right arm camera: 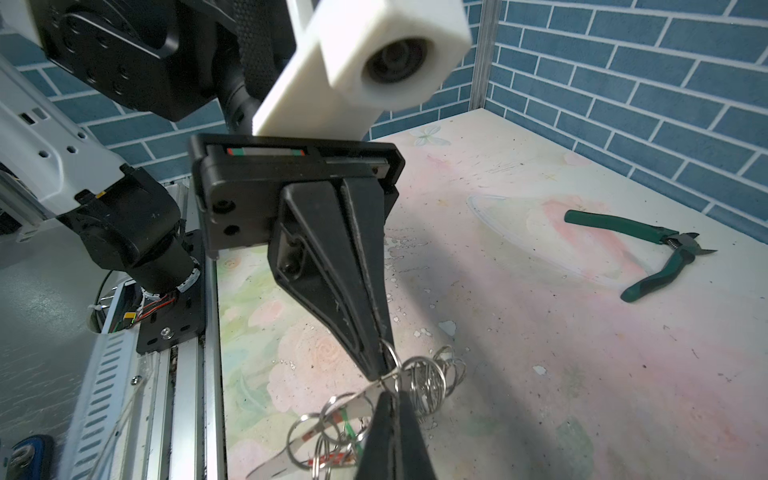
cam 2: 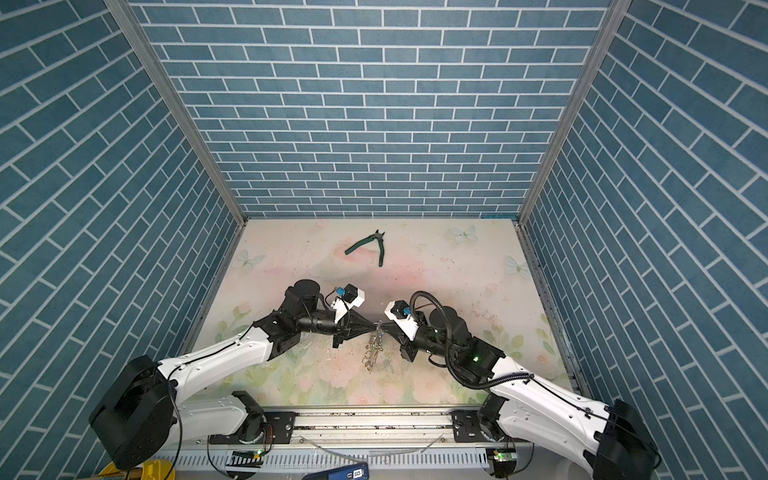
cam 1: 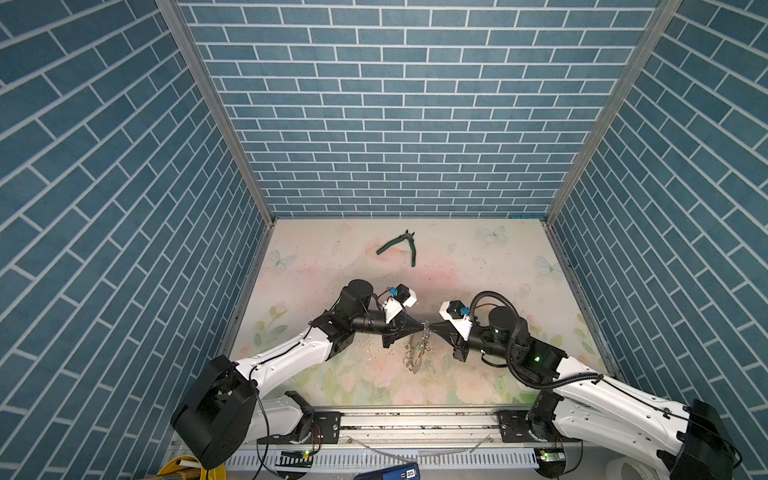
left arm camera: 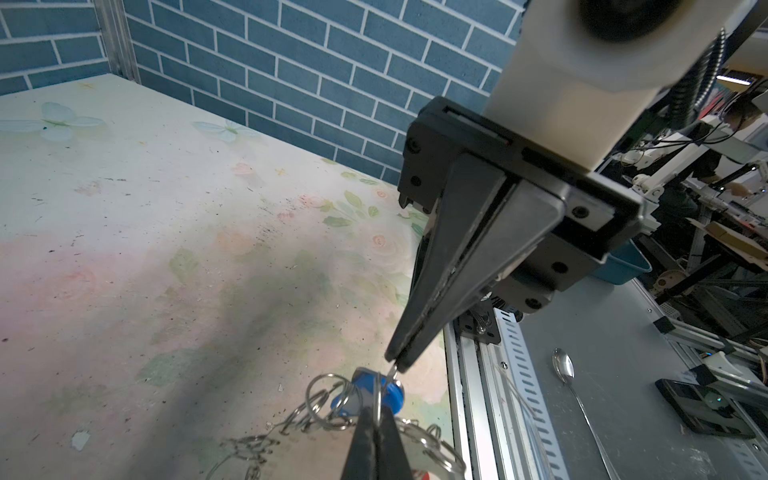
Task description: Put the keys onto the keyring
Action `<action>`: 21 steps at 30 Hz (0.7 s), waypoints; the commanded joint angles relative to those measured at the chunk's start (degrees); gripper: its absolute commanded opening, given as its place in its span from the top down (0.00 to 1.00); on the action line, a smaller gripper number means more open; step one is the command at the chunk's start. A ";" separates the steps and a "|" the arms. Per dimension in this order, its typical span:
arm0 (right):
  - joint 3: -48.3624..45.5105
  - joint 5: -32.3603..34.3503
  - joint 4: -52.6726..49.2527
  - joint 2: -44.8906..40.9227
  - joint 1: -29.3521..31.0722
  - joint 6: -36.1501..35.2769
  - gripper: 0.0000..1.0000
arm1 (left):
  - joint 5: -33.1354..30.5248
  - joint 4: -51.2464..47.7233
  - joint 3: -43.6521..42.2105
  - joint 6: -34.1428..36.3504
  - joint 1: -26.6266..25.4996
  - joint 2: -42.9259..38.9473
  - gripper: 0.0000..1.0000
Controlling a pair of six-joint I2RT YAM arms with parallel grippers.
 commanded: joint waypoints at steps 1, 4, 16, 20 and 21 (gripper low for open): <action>-1.35 1.73 1.89 -0.50 0.38 -2.41 1.00 | 2.46 2.45 0.07 -1.18 0.32 -0.40 1.00; -2.11 4.77 1.99 -2.02 0.42 -2.79 1.00 | 1.37 1.84 0.04 -1.07 0.48 -0.53 1.00; -2.77 4.91 6.05 -1.76 1.12 -1.82 1.00 | 2.31 2.47 0.69 -3.73 0.67 0.65 1.00; -2.58 4.63 7.19 -0.50 1.90 -1.77 1.00 | 1.83 2.40 0.75 -4.43 0.66 1.28 1.00; -2.51 4.63 7.28 -0.28 2.11 -1.75 1.00 | 1.67 2.31 0.87 -4.55 0.62 1.35 1.00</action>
